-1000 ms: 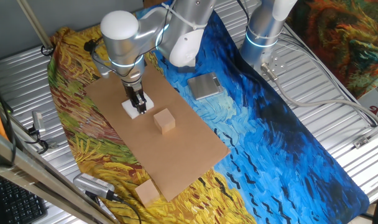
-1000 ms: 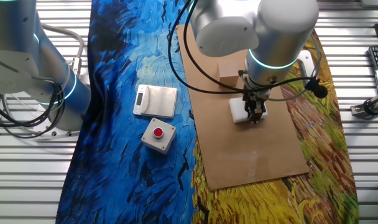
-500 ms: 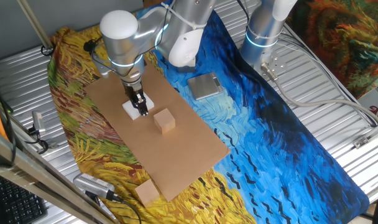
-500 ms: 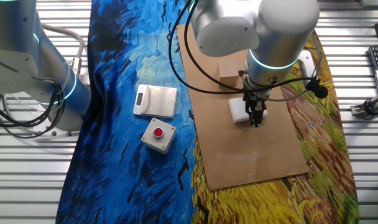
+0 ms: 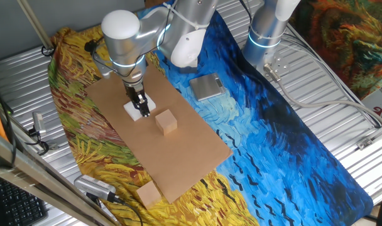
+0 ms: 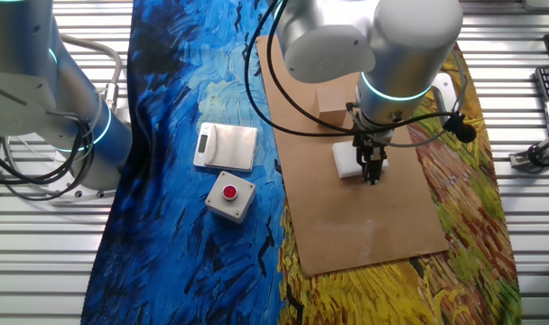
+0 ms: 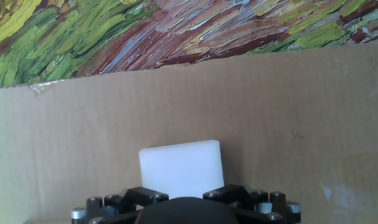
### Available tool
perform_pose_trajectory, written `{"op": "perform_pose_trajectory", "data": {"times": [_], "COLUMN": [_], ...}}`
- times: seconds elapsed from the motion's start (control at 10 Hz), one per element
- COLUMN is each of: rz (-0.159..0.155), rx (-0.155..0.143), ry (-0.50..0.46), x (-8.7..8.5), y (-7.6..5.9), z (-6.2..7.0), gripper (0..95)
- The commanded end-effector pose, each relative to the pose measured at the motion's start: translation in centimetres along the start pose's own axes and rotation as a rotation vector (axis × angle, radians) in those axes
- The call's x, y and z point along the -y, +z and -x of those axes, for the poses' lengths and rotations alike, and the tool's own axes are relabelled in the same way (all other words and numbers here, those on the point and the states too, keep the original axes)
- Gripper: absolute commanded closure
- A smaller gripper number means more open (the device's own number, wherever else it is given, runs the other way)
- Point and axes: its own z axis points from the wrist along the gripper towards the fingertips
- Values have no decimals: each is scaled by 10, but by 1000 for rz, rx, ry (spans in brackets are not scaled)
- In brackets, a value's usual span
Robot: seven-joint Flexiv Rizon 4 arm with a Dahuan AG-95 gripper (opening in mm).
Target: Clean the tabletop with a sponge
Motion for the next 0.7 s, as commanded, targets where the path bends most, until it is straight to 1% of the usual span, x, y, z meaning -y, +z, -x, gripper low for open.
{"op": "perform_pose_trajectory", "data": {"times": [0.1, 0.2, 0.3, 0.4, 0.5, 0.7], "rz": [-1, -2, -3, -5, -16, -23], "rx": [-4, -3, -1, 2, 3, -1], "ry": [7, 10, 7, 3, -13, -19], "x": [-1, -1, 1, 3, 4, 4], "y": [-19, -25, -28, -28, -30, -32], "z": [-3, -4, -4, -4, -4, -5], "gripper": [0, 0, 190, 190, 190, 190]}}
